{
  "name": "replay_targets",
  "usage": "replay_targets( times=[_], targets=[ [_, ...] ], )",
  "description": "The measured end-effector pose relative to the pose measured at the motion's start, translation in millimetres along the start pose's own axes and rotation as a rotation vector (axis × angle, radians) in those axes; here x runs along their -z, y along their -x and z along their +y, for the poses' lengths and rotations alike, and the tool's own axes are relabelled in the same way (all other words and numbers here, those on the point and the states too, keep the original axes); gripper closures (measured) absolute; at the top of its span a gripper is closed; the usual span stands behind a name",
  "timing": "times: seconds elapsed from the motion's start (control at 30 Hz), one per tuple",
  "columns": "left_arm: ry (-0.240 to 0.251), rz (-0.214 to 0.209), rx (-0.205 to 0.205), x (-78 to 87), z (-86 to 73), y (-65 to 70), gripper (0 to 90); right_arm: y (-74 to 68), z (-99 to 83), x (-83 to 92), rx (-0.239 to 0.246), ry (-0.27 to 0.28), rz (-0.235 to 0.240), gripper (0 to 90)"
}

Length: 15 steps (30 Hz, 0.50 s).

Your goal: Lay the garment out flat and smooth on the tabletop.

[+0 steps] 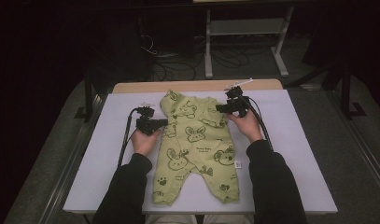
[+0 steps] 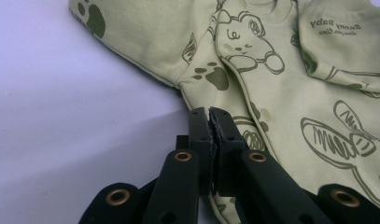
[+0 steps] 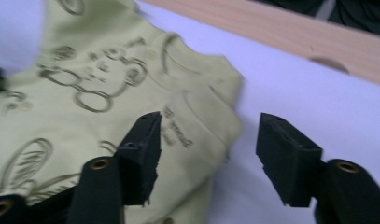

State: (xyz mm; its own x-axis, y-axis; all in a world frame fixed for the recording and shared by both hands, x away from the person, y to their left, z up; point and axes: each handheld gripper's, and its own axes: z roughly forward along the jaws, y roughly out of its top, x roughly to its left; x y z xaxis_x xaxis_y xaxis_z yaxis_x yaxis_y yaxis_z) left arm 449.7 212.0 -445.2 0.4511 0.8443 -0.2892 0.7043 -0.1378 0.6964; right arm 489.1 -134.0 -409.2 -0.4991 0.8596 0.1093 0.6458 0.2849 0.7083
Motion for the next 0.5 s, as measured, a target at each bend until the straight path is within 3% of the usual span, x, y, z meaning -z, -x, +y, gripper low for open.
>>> replay_targets(
  times=[0.1, 0.17, 0.23, 0.33, 0.5],
  targets=[
    [0.004, -0.006, 0.008, 0.4, 0.3, 0.4, 87.5, 6.9, -4.8, -13.5, -0.092, -0.055, -0.024, 41.0],
    [0.001, -0.003, 0.000, 0.7, 0.4, 1.2, 87.5, 11.2, -8.1, -20.3, -0.166, -0.034, 0.011, 51.9],
    [0.000, -0.005, -0.002, 0.9, 0.5, 1.1, 87.6, 11.6, -8.7, -22.0, -0.197, -0.015, 0.049, 67.8],
    [0.008, -0.010, 0.002, 1.3, 0.7, -0.2, 87.8, 9.0, -6.3, -19.2, -0.192, 0.009, 0.033, 79.3],
    [0.003, -0.004, -0.004, -0.5, -0.1, -0.5, 88.3, 12.6, 1.2, 1.6, -0.153, 0.090, -0.061, 81.0]
  ],
)
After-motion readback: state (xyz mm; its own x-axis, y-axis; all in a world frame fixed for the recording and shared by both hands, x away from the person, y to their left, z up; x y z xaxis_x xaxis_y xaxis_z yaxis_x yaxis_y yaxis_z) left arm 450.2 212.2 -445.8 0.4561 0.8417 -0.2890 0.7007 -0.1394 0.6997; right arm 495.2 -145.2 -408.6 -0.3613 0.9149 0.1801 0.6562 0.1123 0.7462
